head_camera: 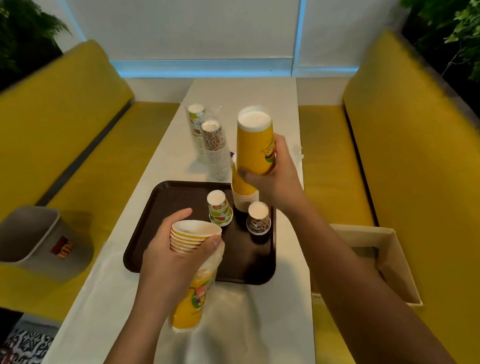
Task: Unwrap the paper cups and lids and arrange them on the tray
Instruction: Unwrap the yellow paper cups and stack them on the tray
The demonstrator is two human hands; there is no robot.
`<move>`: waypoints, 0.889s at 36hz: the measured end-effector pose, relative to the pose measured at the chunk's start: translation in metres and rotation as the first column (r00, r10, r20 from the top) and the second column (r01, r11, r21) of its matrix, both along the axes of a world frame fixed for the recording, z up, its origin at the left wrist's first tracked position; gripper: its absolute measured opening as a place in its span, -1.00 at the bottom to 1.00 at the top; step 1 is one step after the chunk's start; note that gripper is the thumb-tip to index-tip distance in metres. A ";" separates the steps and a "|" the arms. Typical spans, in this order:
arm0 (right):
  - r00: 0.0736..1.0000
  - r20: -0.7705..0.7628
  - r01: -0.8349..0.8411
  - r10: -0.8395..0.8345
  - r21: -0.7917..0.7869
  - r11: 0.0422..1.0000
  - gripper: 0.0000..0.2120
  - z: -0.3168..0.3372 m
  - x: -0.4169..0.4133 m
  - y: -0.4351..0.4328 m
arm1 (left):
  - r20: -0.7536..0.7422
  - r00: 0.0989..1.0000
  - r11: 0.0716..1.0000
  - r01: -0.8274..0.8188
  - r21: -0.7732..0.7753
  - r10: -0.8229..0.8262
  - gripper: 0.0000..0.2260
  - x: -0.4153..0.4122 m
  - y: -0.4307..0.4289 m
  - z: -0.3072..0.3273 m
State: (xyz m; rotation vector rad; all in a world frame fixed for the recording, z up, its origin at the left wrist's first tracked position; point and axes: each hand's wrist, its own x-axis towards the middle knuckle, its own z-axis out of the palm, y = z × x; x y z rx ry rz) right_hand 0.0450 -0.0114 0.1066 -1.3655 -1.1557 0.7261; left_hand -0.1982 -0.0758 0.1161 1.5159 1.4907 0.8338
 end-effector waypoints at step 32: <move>0.967 0.001 0.255 -0.255 0.034 0.966 -0.63 -0.048 -0.065 -0.050 | 0.113 0.992 0.998 0.059 0.005 -0.059 -0.30 -0.004 0.050 0.002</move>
